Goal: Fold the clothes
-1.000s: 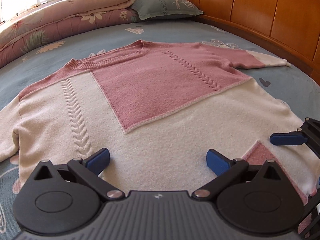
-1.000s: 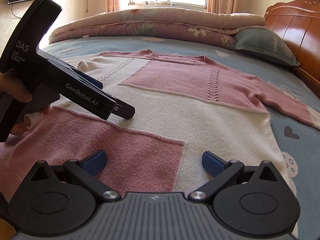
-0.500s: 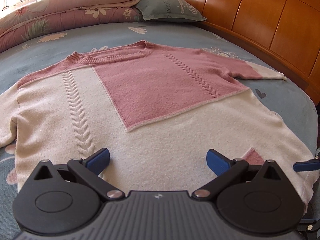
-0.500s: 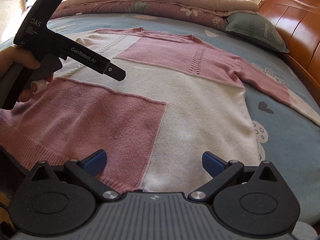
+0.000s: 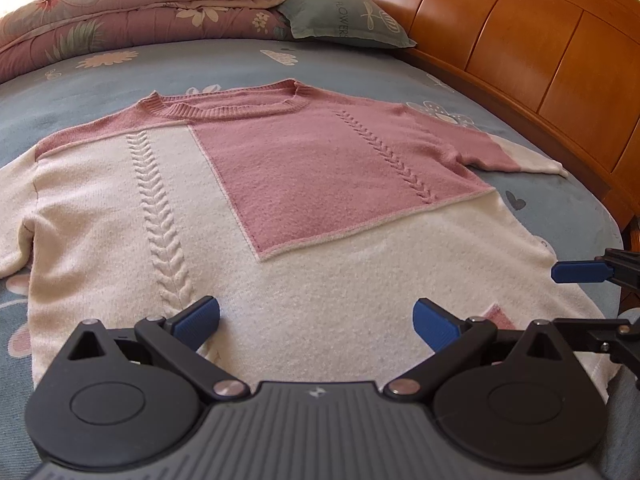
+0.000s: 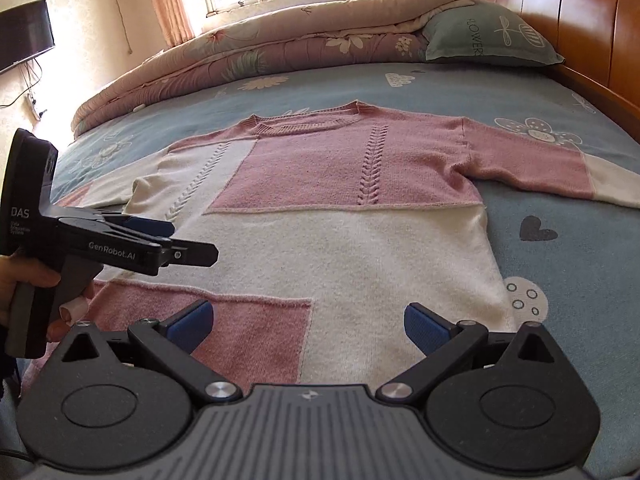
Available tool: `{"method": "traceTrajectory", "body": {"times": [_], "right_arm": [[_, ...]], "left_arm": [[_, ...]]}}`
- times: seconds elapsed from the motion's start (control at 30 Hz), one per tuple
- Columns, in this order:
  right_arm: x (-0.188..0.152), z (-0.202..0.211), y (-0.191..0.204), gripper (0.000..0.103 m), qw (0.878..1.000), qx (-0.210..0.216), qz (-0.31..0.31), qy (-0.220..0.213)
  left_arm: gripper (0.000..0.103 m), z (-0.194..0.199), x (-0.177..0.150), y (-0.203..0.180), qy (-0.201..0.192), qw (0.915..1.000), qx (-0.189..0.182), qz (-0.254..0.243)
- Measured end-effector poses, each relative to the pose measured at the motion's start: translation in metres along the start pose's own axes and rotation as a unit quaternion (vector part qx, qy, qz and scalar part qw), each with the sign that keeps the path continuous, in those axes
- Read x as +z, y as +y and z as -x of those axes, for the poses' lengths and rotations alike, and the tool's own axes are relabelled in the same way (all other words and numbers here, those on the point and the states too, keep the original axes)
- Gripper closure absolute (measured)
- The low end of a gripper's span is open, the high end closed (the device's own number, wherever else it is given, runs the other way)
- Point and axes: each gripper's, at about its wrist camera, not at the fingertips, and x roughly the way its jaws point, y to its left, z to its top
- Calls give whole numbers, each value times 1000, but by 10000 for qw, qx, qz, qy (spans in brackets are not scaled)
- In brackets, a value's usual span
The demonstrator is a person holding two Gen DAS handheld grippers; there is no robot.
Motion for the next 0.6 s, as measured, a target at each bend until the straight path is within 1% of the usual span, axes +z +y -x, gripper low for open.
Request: {"method": "traceTrajectory", "body": {"times": [0.07,0.17,0.2,0.3,0.4,0.53,0.6], "right_arm": [[0,-18,-11,0,9994,-77,-247,235],[-16,-15,-16,0,9991,-38,-353,218],[-21,-11,-15,0,9993,-93,-259,242],[-38,-2,-4,0,9969,-606,231,443],[-51,13,6,0,9960,-709,360,397],[-46,27,22,0,9989,-154,429,-60],[-40,24,29,0,9993,-15,365,-88]], "left_arm": [[1,0,0,1,1,10000,-22,20],[1,1,1,5,-31,9998,-96,152],[1,1,1,6,-39,9998,-115,181],[1,1,2,8,-42,9996,-140,257],[1,1,2,9,-50,9995,-154,280],[1,1,1,7,-62,9996,-116,235],[1,1,1,7,-53,9997,-103,225]]}}
